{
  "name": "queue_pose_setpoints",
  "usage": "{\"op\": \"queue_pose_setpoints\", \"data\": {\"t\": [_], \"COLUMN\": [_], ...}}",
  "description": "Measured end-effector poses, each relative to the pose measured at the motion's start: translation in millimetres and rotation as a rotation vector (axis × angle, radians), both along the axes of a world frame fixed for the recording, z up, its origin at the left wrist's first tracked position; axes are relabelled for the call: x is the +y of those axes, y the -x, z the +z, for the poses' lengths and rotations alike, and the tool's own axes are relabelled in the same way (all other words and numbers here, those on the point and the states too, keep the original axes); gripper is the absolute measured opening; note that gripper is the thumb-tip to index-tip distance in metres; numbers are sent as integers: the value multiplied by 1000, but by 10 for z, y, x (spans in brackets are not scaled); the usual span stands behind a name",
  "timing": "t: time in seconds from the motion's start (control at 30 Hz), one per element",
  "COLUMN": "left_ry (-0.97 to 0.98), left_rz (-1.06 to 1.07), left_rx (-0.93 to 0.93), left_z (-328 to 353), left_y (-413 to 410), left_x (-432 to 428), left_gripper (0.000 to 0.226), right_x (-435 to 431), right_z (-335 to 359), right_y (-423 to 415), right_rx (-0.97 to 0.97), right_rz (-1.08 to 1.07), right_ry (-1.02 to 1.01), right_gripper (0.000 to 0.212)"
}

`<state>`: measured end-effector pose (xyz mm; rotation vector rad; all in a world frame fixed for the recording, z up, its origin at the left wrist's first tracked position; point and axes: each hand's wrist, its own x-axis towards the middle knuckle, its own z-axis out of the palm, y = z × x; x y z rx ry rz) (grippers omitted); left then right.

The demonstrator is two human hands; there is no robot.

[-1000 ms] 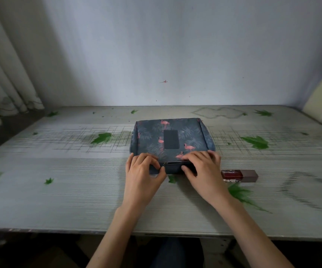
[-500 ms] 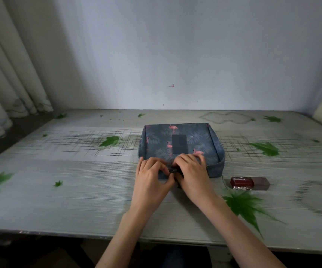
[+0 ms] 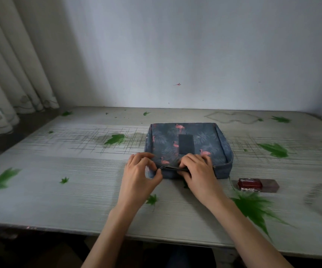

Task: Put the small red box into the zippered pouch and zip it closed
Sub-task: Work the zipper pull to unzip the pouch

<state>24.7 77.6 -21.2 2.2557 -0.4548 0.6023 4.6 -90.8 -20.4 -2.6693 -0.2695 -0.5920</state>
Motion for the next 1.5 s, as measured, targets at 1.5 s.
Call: {"op": "queue_pose_setpoints", "data": {"t": [1.5], "left_ry": [817], "left_rz": [-272], "left_rx": [878], "left_z": [228], "left_y": [-1100], "left_x": [-192], "left_gripper": [76], "right_x": [-132], "right_z": [-100], "right_y": [343], "right_rx": [-43], "right_rz": [-109], "right_ry": [-283], "right_gripper": [16]}}
